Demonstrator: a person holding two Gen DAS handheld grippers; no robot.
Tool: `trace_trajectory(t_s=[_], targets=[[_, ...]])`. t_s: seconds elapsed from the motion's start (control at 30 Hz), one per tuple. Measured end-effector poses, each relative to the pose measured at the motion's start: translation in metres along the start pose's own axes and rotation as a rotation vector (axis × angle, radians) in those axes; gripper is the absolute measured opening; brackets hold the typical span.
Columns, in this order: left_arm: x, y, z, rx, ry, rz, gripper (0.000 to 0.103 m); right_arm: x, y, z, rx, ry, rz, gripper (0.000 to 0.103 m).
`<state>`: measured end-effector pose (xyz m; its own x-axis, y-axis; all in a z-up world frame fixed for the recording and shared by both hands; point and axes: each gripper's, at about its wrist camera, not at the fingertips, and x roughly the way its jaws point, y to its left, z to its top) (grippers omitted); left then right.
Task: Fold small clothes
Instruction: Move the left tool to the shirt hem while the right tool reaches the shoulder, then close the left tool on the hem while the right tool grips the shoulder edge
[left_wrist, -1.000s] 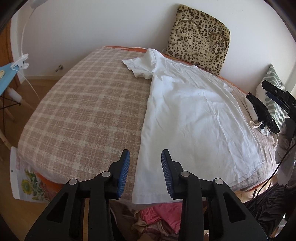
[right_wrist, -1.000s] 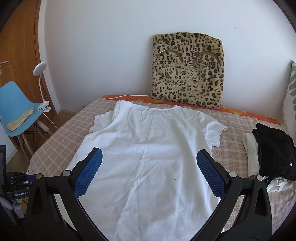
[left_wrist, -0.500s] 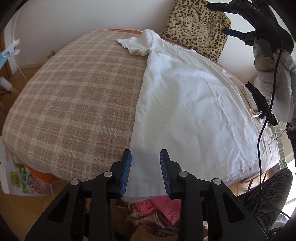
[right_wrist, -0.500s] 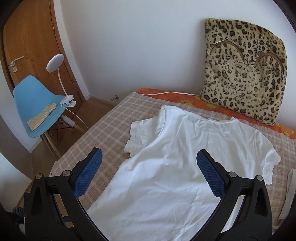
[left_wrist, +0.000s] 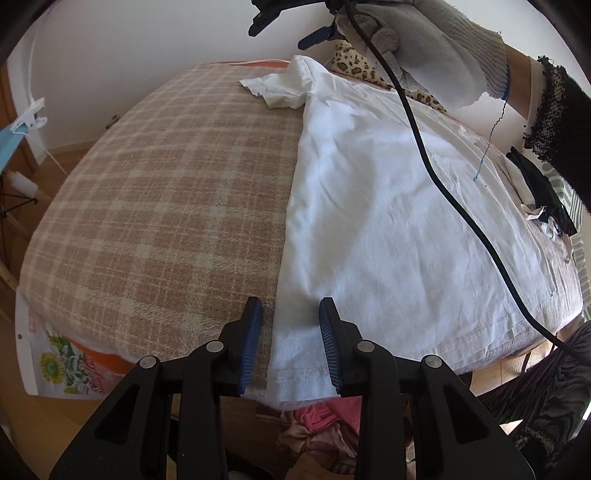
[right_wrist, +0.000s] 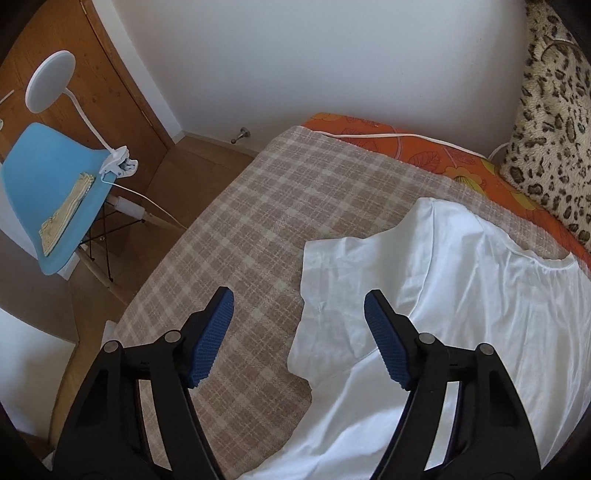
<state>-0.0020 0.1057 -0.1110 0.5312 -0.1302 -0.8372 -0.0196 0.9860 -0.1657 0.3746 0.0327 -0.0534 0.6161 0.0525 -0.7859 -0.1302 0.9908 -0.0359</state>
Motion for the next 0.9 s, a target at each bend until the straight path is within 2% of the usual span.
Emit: trace_trajectory(t_s=[0.1,0.27,0.37,0.53,0.67,0.7,0.77,0.83,0.9], targets=[[-0.001,0.005,0.001,-0.026,0.006,-0.022,0.031,0.041,0.001,0.009,-0.003,0.053,-0.062,0.068],[-0.001,-0.002,-0.001,0.027,-0.002,-0.007,0.035,0.085,0.013,0.019,-0.051,0.110,-0.170,0.064],[-0.002,-0.002,0.000,0.020,0.002,-0.032,0.041,0.099,0.016,0.022,-0.070,0.129,-0.225,0.064],[-0.001,-0.011,-0.001,0.063,0.007,-0.053,0.061,0.106,0.016,0.023,-0.082,0.143,-0.250,0.058],[-0.004,-0.011,-0.002,0.043,-0.001,-0.059,0.061,0.104,0.011,0.026,-0.071,0.137,-0.252,0.031],[-0.005,-0.009,-0.002,0.029,0.000,-0.067,0.059,0.103,0.008,0.027,-0.066,0.135,-0.252,0.024],[-0.006,-0.004,0.000,0.006,-0.003,-0.067,0.048,0.103,0.004,0.028,-0.054,0.127,-0.255,0.014],[-0.007,-0.001,-0.001,-0.017,0.005,-0.089,0.012,0.102,-0.001,0.029,-0.032,0.121,-0.238,0.011],[-0.006,0.004,-0.003,-0.051,0.013,-0.123,0.006,0.102,-0.003,0.031,-0.018,0.114,-0.229,0.008]])
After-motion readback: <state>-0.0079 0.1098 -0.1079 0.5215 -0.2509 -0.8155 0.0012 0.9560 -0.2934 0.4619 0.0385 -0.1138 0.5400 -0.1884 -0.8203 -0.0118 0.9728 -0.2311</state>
